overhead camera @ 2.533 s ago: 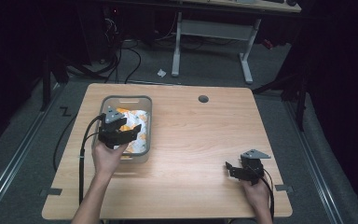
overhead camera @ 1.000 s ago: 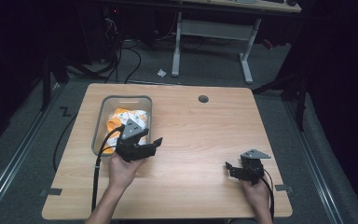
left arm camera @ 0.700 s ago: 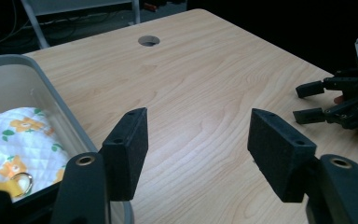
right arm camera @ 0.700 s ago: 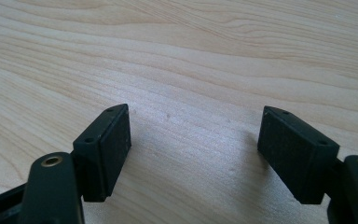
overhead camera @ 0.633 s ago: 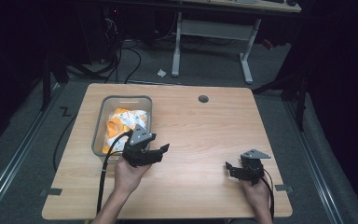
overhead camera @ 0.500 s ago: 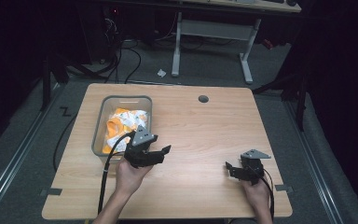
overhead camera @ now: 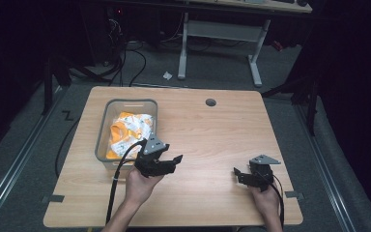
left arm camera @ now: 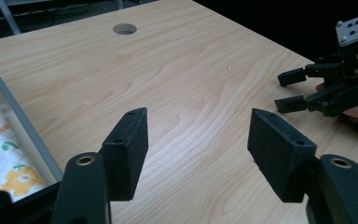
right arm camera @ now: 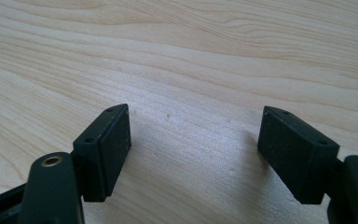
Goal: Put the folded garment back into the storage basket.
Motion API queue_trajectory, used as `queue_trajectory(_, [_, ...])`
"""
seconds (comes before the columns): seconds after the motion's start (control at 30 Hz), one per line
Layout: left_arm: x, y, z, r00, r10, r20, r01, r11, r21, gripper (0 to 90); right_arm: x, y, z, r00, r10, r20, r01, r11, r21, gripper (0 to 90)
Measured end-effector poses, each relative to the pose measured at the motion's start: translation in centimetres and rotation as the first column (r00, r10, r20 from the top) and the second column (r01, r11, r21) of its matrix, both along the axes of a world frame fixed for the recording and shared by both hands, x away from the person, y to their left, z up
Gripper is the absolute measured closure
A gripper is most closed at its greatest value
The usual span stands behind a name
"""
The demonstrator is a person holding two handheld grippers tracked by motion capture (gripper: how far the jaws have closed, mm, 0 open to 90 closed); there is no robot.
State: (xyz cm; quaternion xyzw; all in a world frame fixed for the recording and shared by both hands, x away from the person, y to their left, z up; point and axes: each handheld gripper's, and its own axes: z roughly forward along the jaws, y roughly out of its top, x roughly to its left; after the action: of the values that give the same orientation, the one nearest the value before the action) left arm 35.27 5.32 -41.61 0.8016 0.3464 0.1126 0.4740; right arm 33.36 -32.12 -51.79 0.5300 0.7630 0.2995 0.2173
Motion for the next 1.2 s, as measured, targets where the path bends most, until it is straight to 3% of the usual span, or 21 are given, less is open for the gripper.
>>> queue_trajectory(1.2, [-1.2,-0.7,-2.6,0.9973,-0.017,-0.071,0.016,0.9998,-0.01,38.0,0.0,0.0,0.0,1.0,0.0,0.0,0.0,1.0,0.0,25.7])
